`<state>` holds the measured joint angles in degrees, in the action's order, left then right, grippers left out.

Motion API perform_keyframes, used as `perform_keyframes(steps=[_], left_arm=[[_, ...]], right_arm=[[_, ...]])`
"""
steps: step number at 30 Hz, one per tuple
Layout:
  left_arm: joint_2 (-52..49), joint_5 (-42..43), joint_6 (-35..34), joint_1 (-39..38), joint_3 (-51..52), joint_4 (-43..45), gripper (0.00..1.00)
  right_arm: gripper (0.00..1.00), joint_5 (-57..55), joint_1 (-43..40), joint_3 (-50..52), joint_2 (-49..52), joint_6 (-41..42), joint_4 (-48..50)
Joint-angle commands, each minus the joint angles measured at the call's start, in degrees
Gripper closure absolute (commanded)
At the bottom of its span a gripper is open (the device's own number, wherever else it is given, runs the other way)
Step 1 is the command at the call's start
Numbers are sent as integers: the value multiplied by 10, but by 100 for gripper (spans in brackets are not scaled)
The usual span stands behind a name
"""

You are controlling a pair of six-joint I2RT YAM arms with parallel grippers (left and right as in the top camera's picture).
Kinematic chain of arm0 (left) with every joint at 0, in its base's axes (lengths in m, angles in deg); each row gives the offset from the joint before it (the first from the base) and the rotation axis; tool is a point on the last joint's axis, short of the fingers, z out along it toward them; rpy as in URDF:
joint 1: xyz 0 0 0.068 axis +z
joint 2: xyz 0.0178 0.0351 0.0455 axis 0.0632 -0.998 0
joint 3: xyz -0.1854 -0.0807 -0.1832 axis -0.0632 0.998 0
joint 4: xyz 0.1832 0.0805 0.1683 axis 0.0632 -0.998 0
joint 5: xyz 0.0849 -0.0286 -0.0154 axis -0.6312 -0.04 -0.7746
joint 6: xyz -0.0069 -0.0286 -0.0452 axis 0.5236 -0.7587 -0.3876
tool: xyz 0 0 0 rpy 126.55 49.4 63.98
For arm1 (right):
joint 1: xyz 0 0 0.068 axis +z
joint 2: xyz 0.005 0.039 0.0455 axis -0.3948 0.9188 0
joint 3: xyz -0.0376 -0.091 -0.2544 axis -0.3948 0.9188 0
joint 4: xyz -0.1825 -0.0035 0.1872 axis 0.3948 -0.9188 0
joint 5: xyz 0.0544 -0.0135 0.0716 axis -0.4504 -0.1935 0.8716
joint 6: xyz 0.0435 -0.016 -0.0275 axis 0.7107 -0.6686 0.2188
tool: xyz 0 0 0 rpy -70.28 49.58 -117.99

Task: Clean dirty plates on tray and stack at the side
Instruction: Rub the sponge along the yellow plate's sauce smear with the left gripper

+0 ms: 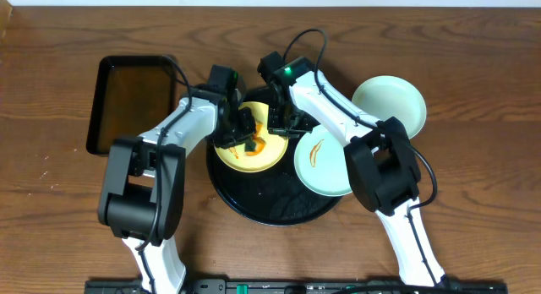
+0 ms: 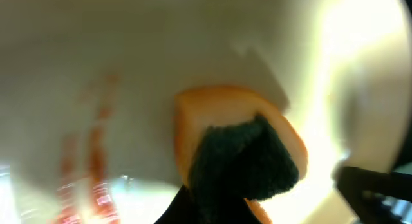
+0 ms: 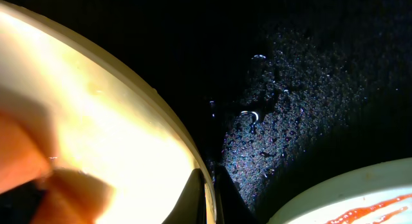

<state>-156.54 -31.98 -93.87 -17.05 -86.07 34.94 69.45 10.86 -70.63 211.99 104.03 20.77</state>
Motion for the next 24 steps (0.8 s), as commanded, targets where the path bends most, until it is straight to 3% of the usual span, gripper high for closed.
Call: perform_keyframes(steps=[1, 7, 16, 24], left_arm=[[-28, -177, 16, 28, 17, -38, 92], [-23, -259, 28, 56, 12, -66, 93], [76, -260, 33, 59, -3, -63, 93], [106, -87, 33, 59, 0, -41, 92]], right_arm=[[99, -59, 0, 2, 16, 19, 0], [99, -60, 0, 2, 16, 19, 1], [99, -66, 0, 2, 16, 19, 1], [99, -66, 0, 2, 16, 19, 3]])
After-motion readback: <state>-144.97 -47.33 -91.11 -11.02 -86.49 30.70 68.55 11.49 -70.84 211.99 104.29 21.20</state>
